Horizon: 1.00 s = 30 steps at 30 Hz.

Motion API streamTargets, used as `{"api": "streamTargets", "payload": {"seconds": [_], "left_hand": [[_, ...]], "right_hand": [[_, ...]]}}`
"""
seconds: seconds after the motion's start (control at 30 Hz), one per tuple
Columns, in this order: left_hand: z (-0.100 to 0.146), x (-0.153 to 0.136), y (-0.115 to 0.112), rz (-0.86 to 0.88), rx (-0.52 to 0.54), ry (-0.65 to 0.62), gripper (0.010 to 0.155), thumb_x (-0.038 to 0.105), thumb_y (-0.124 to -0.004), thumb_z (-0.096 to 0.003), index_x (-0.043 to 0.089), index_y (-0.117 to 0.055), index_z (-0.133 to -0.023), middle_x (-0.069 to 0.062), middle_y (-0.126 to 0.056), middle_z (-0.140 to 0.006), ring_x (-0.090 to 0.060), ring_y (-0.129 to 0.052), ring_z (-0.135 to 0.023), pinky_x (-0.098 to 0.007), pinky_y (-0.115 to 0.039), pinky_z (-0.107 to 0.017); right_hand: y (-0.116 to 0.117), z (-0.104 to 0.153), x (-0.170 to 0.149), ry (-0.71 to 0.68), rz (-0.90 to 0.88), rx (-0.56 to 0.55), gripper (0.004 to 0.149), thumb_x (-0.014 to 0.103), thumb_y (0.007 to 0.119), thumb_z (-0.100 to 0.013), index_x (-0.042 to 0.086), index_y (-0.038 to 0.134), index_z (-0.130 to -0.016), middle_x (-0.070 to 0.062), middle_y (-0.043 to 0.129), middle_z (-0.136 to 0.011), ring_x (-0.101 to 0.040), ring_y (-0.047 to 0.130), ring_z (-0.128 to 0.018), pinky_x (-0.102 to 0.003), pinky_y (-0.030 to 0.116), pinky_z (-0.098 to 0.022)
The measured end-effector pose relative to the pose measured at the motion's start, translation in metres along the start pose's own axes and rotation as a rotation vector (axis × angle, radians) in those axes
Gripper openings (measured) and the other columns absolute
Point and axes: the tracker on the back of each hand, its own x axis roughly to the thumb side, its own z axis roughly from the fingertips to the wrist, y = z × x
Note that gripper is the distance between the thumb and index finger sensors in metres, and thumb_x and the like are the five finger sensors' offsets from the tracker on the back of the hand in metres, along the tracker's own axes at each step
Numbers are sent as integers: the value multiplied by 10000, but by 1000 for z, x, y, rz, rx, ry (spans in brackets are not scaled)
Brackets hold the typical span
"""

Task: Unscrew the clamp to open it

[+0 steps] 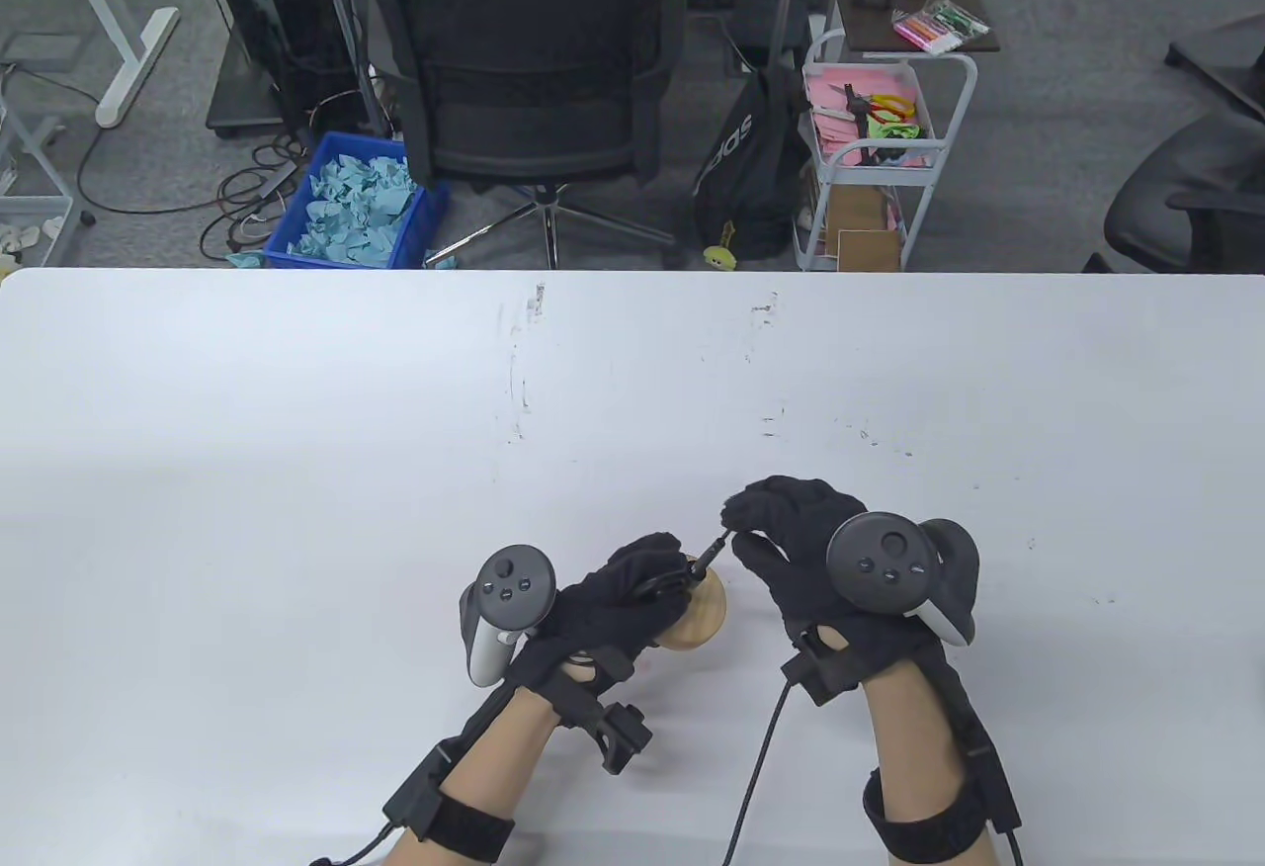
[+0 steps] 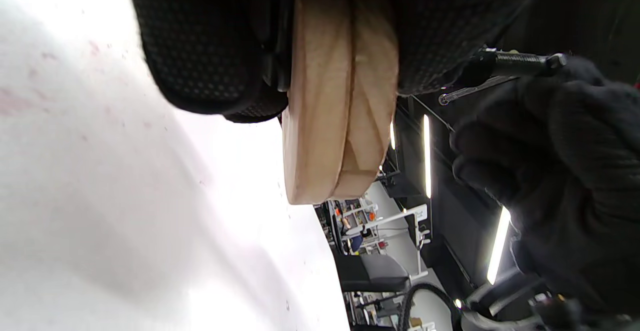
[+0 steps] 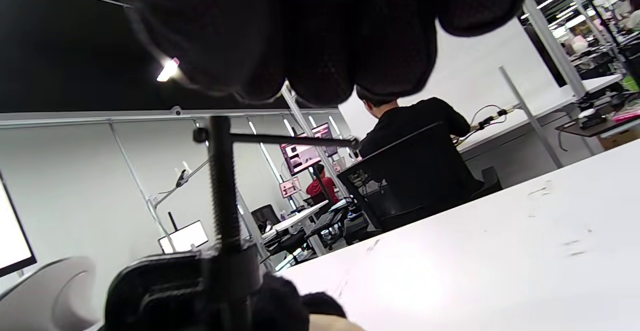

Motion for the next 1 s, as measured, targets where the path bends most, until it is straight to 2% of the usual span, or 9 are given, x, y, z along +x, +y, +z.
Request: {"api": "streamTargets", "payload": {"seconds": [0.1, 0.27, 0.3, 0.47, 0.57, 0.67, 0.83, 0.93, 1.0], "left_hand": [[1, 1, 1, -11, 14, -2, 438, 379, -858, -489, 278, -785, -909, -107, -610, -1102, -246, -1040, -696, -207, -943, -518], [1, 4, -4, -42, -13, -25, 437, 377, -860, -488, 278, -788, -907, -106, -613, -1102, -248, -1042, -693, -208, -945, -516], [1, 5, -5, -47, -20, -24, 436, 376, -861, -487, 278, -790, -906, -105, -615, -1100, -247, -1042, -693, -208, -945, -515], [0, 4, -7, -36, -35, -20, 435, 376, -852, -495, 272, -786, -912, -109, -616, -1100, -252, -1042, -693, -211, -945, -514], [0, 2, -7, -38, -35, -12, 434, 373, -853, -494, 271, -786, -911, -110, -618, -1098, -255, -1043, -692, -212, -946, -513], [1, 1, -6, -32, -32, -4, 434, 371, -853, -494, 269, -786, -911, -111, -621, -1096, -255, -1045, -688, -213, -947, -510], [0, -1, -4, -26, -28, 0, 436, 370, -854, -494, 269, -787, -912, -112, -620, -1097, -257, -1043, -689, -213, -946, -511], [0, -1, -2, -37, -20, -3, 431, 374, -850, -494, 272, -789, -909, -110, -621, -1097, -254, -1045, -688, -211, -946, -511], [0, -1, 1, -51, -13, -1, 430, 375, -849, -495, 273, -791, -908, -109, -622, -1097, -253, -1045, -688, -211, -946, -511]], "right_hand": [[3, -1, -3, 33, 38, 66, 500, 568, 785, -380, 217, 899, -716, -43, 881, -719, -336, 917, -609, -553, 672, -567], [13, -4, -3, 45, 62, 119, 678, 650, 751, -358, 200, 815, -862, -50, 843, -771, -343, 894, -650, -557, 654, -584], [14, -4, -2, 41, 59, 121, 668, 636, 755, -365, 200, 809, -867, -50, 840, -775, -343, 892, -655, -557, 653, -586], [15, -4, 10, -77, -9, 94, 450, 348, 787, -431, 247, 794, -870, -16, 814, -824, -336, 870, -730, -566, 627, -622], [19, -4, 16, -97, 6, 122, 414, 277, 778, -434, 289, 811, -847, -6, 794, -863, -347, 845, -778, -577, 610, -636], [23, -3, 20, -115, 11, 136, 367, 218, 760, -431, 322, 851, -771, -4, 771, -898, -347, 832, -808, -579, 603, -644], [24, -4, 21, -119, 9, 145, 342, 188, 745, -429, 333, 875, -710, -4, 757, -917, -341, 829, -820, -579, 601, -648], [21, -4, 19, -121, -38, 81, 398, 213, 751, -438, 312, 836, -813, -18, 738, -934, -350, 833, -806, -582, 603, -641], [18, -3, 16, -91, -42, 63, 461, 298, 773, -439, 272, 777, -899, -38, 733, -935, -361, 840, -778, -584, 606, -631]]}}
